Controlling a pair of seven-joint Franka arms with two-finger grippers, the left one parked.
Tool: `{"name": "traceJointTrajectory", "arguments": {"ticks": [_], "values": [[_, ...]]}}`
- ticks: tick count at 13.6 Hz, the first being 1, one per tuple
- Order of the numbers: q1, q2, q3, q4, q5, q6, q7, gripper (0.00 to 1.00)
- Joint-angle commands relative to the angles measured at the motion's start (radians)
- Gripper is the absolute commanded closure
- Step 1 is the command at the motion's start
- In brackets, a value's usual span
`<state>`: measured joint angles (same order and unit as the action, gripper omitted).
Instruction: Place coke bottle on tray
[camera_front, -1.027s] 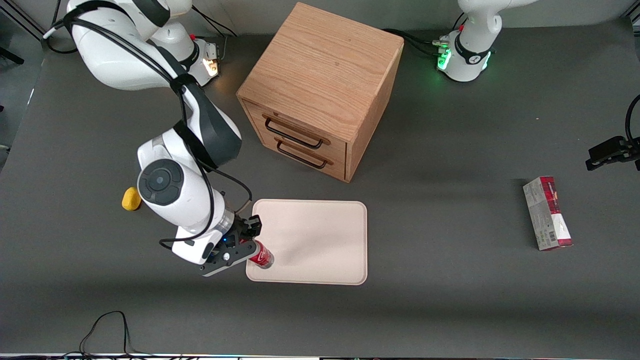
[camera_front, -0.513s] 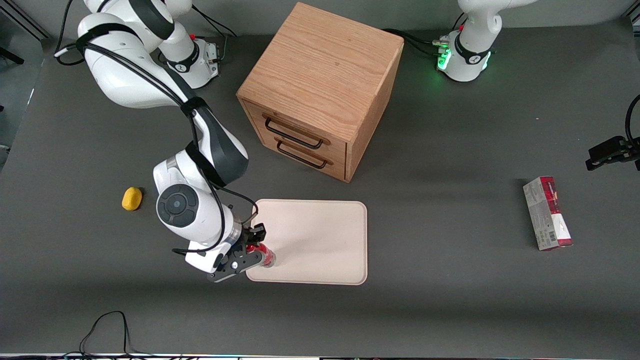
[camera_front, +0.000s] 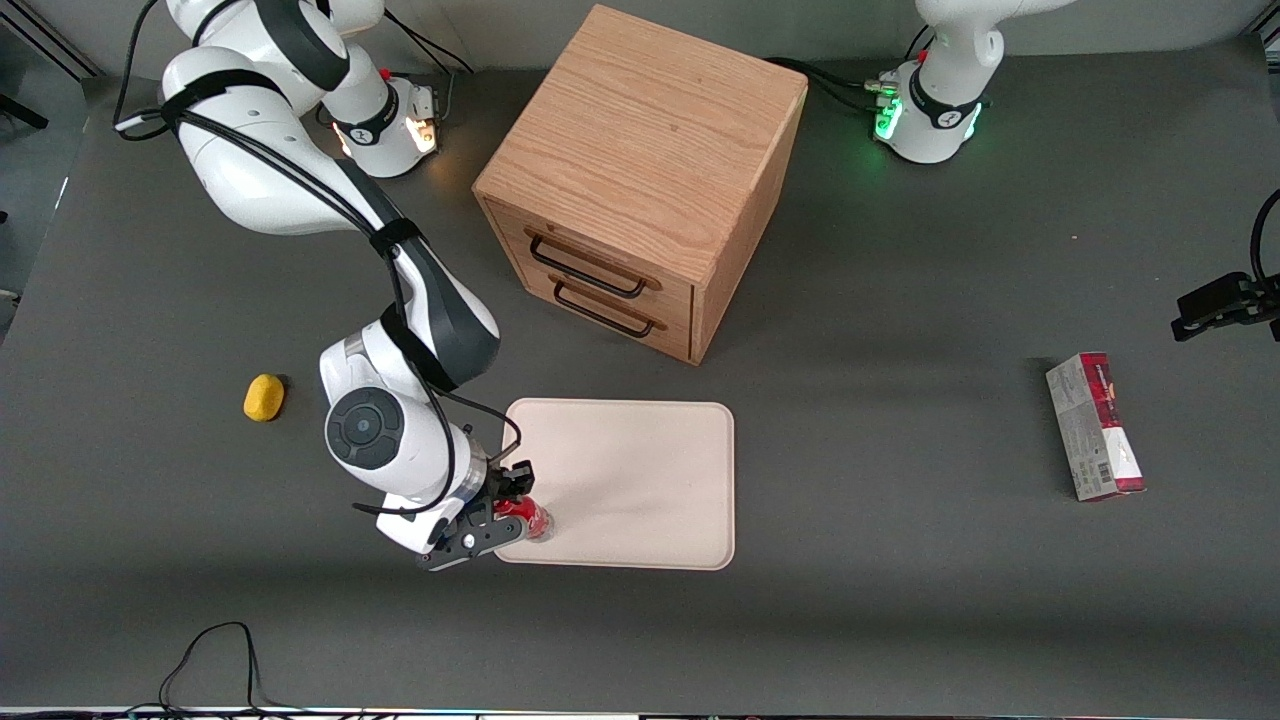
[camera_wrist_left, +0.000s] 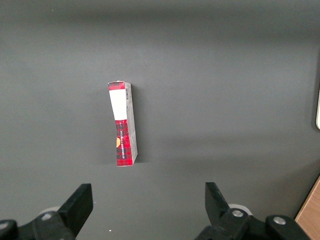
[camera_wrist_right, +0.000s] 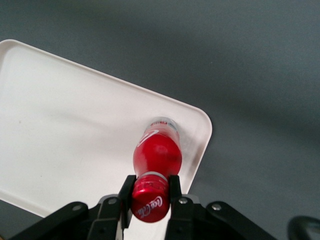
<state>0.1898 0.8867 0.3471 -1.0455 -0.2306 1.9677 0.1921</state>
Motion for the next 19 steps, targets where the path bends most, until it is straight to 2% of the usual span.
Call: {"name": "traceJointTrajectory", "arguments": {"ticks": [1,4,9,11,13,14,17,19], "values": [[-0.004,-0.011,0.007,-0.010,-0.021,0.025,0.059,0.01],[-0.004,-0.012,0.007,-0.025,-0.022,0.071,0.072,0.00],[-0.004,-0.038,0.009,-0.025,-0.016,0.060,0.078,0.00],[-0.010,-0.107,0.007,-0.053,-0.012,-0.011,0.085,0.00],[-0.055,-0.222,0.006,-0.164,-0.001,-0.029,0.086,0.00],[-0.081,-0.294,0.000,-0.241,0.043,-0.029,0.084,0.00],[-0.082,-0.521,-0.141,-0.472,0.206,-0.029,0.063,0.00],[-0.082,-0.671,-0.203,-0.640,0.215,-0.030,0.058,0.00]]}}
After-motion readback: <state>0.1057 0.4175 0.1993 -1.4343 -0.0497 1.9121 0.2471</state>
